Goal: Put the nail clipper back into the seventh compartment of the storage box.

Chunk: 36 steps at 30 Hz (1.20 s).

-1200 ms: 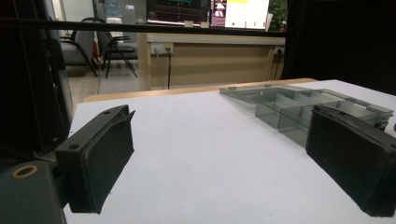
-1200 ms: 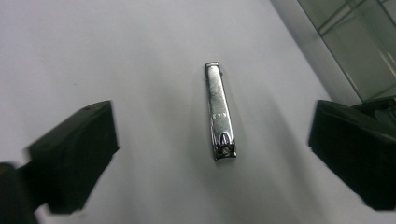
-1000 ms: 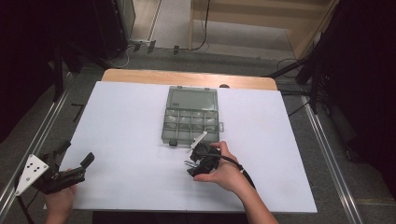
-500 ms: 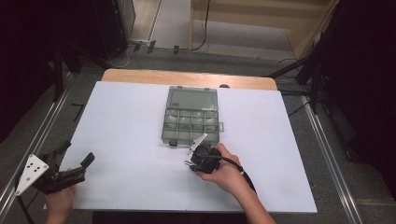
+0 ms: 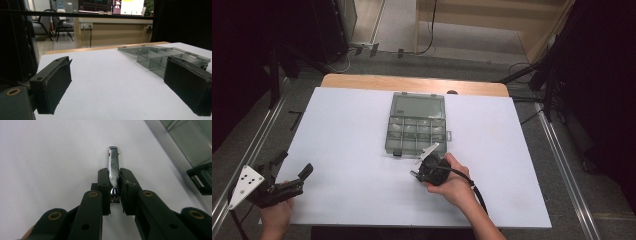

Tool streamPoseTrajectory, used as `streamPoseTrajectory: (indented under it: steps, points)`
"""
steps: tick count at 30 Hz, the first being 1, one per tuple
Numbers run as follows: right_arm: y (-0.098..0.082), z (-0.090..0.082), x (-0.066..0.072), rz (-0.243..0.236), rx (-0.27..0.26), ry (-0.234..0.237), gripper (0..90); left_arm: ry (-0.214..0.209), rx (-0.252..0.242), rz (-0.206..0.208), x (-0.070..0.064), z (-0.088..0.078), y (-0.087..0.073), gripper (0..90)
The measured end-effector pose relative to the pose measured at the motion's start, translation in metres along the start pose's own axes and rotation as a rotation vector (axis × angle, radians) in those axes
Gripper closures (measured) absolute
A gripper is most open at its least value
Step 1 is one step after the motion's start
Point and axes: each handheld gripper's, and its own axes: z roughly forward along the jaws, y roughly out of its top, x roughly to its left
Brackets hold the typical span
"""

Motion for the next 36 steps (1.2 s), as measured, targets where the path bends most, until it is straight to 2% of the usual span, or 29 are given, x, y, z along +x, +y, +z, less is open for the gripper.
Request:
streamPoseTrajectory:
  steps: [14, 36]
  points:
    - [0.006, -0.023, -0.008, 0.026, -0.062, 0.011, 81.4, -0.001, 0.000, 0.001, 0.000, 0.000, 0.000, 7.3]
    - [0.018, -0.041, -0.018, 0.041, -0.100, -0.006, 81.4, -0.001, -0.001, -0.001, 0.000, 0.000, 0.000, 7.2]
